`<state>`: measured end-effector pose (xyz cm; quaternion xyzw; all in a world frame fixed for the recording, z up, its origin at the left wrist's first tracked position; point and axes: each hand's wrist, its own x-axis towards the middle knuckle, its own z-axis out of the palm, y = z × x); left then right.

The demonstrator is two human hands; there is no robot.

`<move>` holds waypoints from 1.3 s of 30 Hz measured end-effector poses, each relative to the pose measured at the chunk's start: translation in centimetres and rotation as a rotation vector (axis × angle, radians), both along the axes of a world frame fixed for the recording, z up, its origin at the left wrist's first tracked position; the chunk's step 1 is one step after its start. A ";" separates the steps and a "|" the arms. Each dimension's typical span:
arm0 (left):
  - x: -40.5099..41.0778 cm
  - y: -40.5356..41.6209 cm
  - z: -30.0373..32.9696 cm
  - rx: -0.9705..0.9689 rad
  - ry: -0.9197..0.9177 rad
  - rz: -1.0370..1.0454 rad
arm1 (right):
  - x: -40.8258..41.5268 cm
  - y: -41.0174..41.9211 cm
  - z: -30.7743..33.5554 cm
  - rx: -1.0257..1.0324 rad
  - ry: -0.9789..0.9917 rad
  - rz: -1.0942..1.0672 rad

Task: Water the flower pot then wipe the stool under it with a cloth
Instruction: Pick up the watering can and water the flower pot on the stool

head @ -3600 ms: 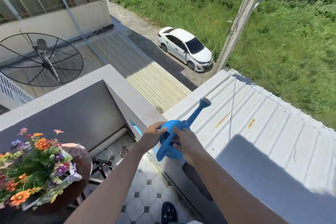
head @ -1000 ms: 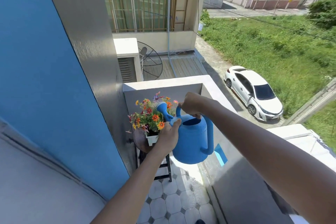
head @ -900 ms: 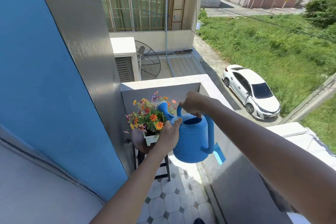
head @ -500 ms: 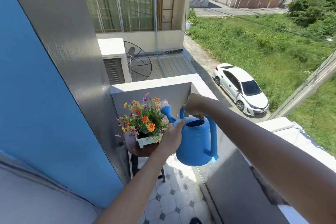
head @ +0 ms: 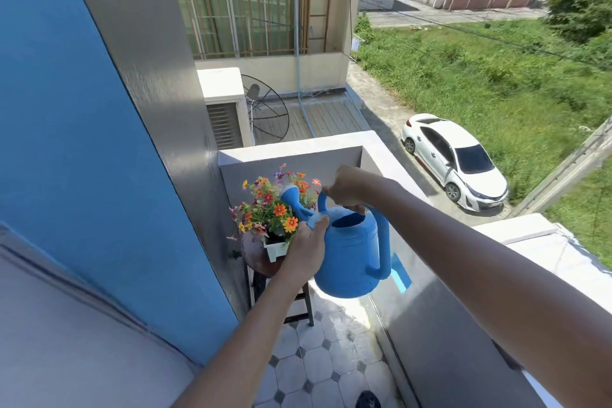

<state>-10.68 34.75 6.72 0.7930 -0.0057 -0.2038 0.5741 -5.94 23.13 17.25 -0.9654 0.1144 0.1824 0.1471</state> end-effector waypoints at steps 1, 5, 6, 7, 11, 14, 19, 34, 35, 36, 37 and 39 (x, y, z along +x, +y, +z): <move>-0.2 0.5 0.0 0.007 -0.001 0.007 | 0.0 0.5 -0.1 0.006 -0.002 0.007; -0.9 2.2 0.0 0.015 0.004 0.047 | -0.1 2.3 -0.5 0.009 0.028 0.030; -1.0 2.6 0.0 0.014 0.000 0.058 | -0.2 2.6 -0.5 0.012 0.027 0.030; -1.2 2.9 -0.1 0.020 0.005 0.068 | -0.4 2.9 -0.5 0.018 0.019 0.031; -2.0 3.5 -0.1 0.031 0.015 0.076 | -1.1 3.7 -0.5 0.032 -0.003 0.045; -2.8 3.5 0.1 0.054 0.022 0.066 | -1.8 3.8 -0.2 -0.005 0.042 0.079; -3.7 2.8 -0.1 0.061 0.017 0.045 | -2.8 2.6 0.0 -0.037 0.045 0.072; -5.2 -1.3 -0.8 0.026 0.058 -0.063 | -5.5 -1.5 -1.2 -0.016 0.034 -0.040; -5.2 -1.5 -0.9 0.034 0.060 -0.065 | -5.6 -1.7 -1.2 -0.019 0.037 -0.050; -5.2 -1.7 -1.0 0.041 0.063 -0.070 | -5.7 -1.9 -1.3 -0.016 0.036 -0.061; -5.2 -1.9 -1.0 0.045 0.073 -0.075 | -5.8 -1.9 -1.3 -0.021 0.047 -0.068; -5.1 -2.1 -1.4 0.042 0.090 -0.084 | -5.9 -2.2 -1.5 -0.036 0.057 -0.091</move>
